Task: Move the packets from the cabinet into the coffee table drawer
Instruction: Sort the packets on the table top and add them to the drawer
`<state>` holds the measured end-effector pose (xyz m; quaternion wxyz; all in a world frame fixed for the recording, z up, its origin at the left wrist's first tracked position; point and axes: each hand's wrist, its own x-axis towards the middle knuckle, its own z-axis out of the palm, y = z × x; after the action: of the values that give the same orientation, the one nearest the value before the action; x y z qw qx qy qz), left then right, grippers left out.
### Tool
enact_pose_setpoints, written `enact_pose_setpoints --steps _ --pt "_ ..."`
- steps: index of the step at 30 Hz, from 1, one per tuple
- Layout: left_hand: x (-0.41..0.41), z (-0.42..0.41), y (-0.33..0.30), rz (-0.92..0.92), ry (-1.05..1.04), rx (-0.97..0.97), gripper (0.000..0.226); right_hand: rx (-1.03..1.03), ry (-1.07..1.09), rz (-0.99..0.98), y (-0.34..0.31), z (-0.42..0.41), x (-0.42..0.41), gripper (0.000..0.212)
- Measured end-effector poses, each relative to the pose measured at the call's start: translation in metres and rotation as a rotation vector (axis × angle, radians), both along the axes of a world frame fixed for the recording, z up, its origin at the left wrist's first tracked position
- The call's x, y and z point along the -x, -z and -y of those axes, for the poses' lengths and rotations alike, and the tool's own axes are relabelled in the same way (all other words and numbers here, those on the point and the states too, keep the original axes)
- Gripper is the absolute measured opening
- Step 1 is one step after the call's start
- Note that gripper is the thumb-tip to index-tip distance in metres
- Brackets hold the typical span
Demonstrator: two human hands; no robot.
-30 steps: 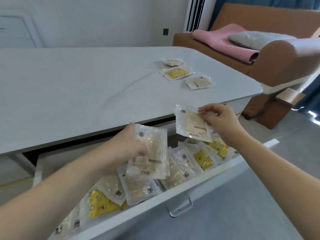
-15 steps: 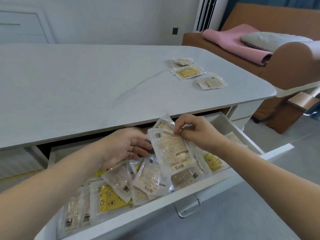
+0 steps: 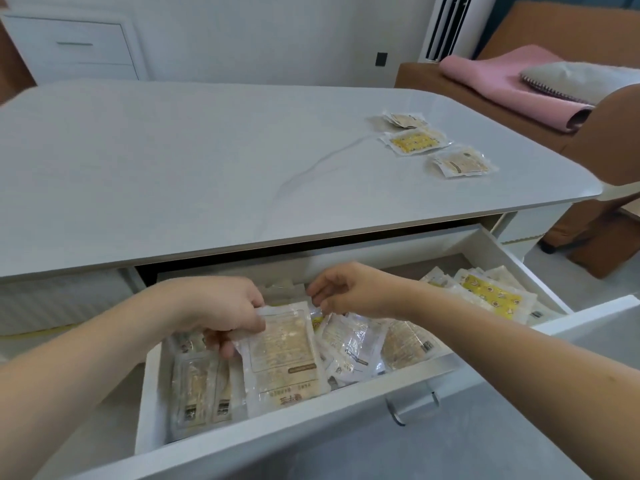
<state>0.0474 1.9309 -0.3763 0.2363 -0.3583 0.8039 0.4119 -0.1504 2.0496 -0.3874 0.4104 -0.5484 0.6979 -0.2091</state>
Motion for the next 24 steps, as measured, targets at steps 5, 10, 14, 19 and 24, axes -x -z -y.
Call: enact_pose_setpoints --steps 5,10,14,19,24 --pt "0.024 -0.014 -0.021 0.207 0.297 0.617 0.017 0.067 -0.088 -0.254 -0.014 -0.001 0.008 0.025" --pt "0.094 -0.007 -0.064 -0.149 0.252 0.696 0.017 0.296 0.163 -0.228 -0.055 -0.013 0.062 0.025" --pt "0.168 0.001 -0.077 -0.427 0.164 0.777 0.014 0.427 0.461 -0.324 -0.079 -0.015 0.138 0.023" --pt "0.256 0.037 -0.070 -0.476 0.077 0.869 0.027 0.415 0.715 -0.630 -0.085 0.005 0.234 0.021" --pt "0.334 0.080 -0.054 -0.516 -0.073 0.785 0.038 0.217 0.936 -0.755 -0.075 0.044 0.295 0.062"
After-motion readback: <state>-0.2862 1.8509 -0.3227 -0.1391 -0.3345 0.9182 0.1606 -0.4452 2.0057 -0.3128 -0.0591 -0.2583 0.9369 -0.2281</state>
